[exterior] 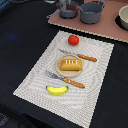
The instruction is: Interact with the objects in diverse but meaningful ways.
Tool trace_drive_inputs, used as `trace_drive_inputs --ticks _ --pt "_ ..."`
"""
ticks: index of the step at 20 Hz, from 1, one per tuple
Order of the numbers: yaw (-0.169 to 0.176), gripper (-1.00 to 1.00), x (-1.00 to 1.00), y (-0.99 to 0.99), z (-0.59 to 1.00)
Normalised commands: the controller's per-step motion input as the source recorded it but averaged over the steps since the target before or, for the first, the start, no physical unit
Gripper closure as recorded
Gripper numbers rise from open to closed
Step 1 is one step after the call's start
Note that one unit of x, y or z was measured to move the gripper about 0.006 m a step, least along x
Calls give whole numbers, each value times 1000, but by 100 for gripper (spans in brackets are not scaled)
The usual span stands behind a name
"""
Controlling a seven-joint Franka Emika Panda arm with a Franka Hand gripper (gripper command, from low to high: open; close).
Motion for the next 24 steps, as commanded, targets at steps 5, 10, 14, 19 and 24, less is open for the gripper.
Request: trace_drive_inputs --ticks 5,10,14,19,24 --pt "48 100 -403 647 -221" --pt "36 100 -486 587 -219" --pt "36 100 -161 587 -147" --pt "52 100 0 565 -160" --pt "23 100 145 485 -163"
